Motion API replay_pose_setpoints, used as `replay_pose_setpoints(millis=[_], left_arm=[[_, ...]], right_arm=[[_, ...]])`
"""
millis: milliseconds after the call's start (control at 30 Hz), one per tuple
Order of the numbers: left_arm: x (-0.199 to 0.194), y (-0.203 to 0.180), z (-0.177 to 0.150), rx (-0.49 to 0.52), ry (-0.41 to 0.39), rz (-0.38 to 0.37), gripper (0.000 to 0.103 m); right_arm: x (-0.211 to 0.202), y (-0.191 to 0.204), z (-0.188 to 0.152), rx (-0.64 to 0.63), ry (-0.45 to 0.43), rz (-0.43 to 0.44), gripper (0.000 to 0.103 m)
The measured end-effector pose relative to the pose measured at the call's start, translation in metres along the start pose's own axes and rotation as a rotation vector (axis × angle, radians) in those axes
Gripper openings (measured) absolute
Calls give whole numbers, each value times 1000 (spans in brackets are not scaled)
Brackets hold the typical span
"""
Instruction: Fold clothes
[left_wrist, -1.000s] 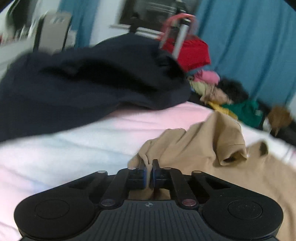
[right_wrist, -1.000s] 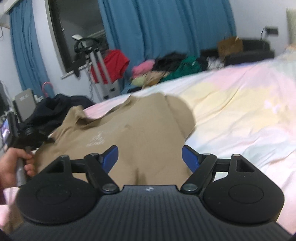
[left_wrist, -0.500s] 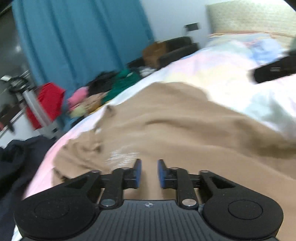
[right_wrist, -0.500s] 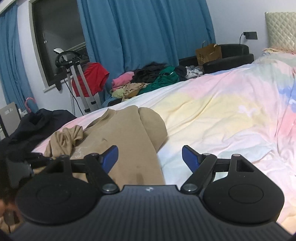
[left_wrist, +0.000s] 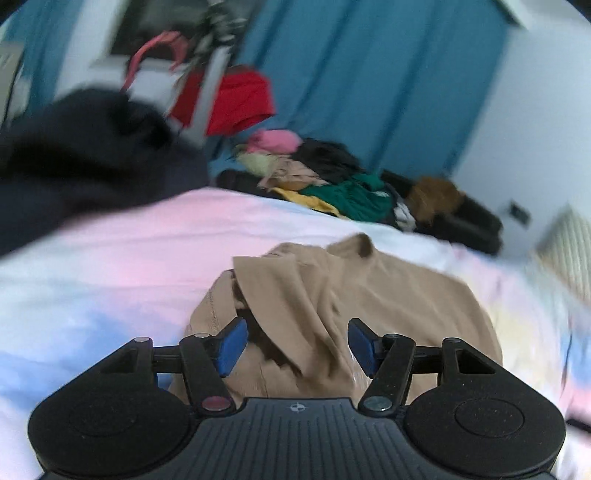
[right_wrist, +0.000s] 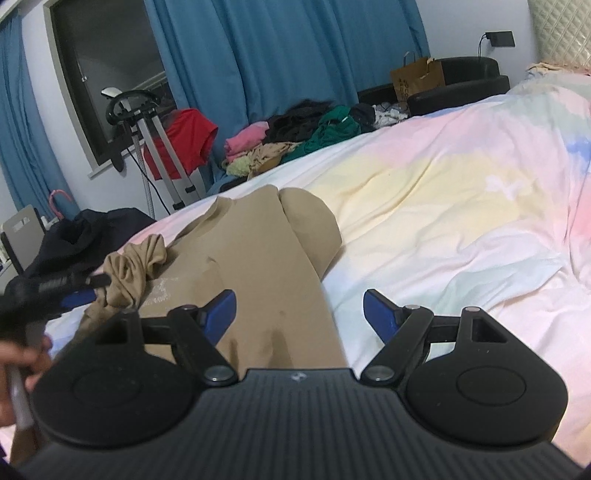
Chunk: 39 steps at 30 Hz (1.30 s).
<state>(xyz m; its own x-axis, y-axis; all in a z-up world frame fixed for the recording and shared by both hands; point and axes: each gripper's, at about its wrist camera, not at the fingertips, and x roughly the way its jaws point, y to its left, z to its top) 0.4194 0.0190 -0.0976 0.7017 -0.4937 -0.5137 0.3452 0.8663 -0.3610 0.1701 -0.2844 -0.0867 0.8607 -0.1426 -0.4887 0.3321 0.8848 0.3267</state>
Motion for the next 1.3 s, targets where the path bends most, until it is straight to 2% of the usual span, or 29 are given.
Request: replay_pose_setpoints(millis=[33,100,133,167,200,267,367,400,567,633,667,700,733,767,833,900,1000,1067,1200,1233,1300], left_arm=[[4,1,2,-16,11,-9,61],[13,4,7,-48,33,-27,48],[15,5,9,-51,39,-24,22],[16,5,11,-47,44,-16,8],[17,6,14,-42,48,-7,8],[3,10,26,-14,3,5,7],[-20,33,53,-107,-24,25,7],[-28,42,61,-105,-37,74,7],[-66,85,100,8,-113,423,10],[-63,104,104,50,-88,621,14],[-64,115,103,41,-80,678,15],[-69,126,99,11,-91,684,16],[-76,135,93,-33,-107,663,24],[-83,143,86,-81,-122,636,39],[-98,157,72,-169,-135,579,50],[-113,163,54,-244,-114,511,51],[-136,170,27,-358,-89,383,62],[-139,174,14,-454,-80,341,71],[-141,181,-12,-655,-63,271,73],[-140,181,-13,-672,-67,254,72],[-138,180,-11,-671,-84,221,62]], right_arm=[[2,0,-1,-1,5,-1,77],[5,2,-2,-6,16,0,77],[6,3,-3,-10,21,2,77],[7,4,-4,-14,25,5,77],[8,5,-5,-19,29,7,77],[9,6,-6,-23,37,7,77],[11,7,-8,-25,46,7,77],[12,7,-8,-25,47,7,77],[14,9,-9,-36,53,7,77],[14,10,-10,-44,52,4,77],[14,10,-10,-47,52,2,77],[13,11,-10,-51,51,0,77],[13,11,-11,-54,50,-2,77],[13,11,-11,-57,49,-4,77],[14,11,-10,-59,48,-6,77],[14,12,-10,-60,50,-4,77],[14,14,-12,-62,58,6,77],[14,15,-13,-68,58,9,77],[13,18,-13,-78,61,9,77],[12,17,-13,-78,61,9,77],[12,17,-13,-81,61,9,77]])
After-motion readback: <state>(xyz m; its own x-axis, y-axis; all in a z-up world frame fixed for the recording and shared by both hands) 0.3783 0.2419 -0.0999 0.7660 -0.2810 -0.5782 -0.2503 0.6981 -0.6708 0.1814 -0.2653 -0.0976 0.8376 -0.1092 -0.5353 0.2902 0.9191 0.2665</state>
